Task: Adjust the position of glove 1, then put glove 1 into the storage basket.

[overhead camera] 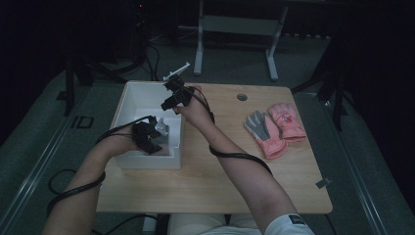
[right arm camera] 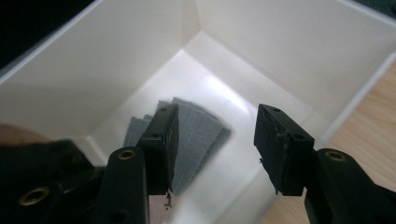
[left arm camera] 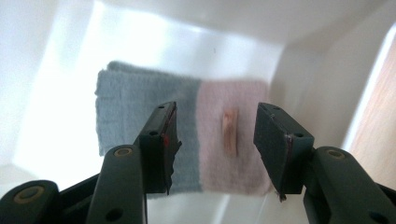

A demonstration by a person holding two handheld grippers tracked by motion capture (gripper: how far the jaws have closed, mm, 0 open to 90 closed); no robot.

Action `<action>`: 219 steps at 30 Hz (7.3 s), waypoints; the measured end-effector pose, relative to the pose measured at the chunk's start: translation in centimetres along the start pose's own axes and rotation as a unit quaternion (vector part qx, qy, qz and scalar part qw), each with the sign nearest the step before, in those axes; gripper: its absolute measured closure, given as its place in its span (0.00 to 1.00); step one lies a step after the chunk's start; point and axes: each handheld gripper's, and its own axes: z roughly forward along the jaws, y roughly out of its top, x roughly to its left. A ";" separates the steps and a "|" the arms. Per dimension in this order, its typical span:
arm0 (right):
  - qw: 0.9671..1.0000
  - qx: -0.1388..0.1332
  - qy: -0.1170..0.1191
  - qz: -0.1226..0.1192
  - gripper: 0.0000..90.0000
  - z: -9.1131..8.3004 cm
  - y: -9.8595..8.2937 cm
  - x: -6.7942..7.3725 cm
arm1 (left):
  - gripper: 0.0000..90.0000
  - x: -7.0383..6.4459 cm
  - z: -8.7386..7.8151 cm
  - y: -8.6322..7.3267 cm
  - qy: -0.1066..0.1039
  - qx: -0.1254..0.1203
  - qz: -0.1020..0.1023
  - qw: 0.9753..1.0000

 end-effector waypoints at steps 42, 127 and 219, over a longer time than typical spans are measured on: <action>0.993 -0.103 -0.027 -0.054 0.58 -14.2 -17.9 -10.0 | 0.56 -5.2 -2.3 11.4 -0.033 -0.121 -0.084 0.989; 0.974 -0.076 -0.114 0.181 0.94 -4.2 -25.7 -10.0 | 0.00 -18.5 9.8 8.0 -0.007 -0.293 -0.106 0.950; 0.930 -0.149 -0.274 0.193 1.00 -16.6 -29.5 -23.1 | 0.00 -18.5 9.9 8.0 -0.013 -0.295 -0.104 0.950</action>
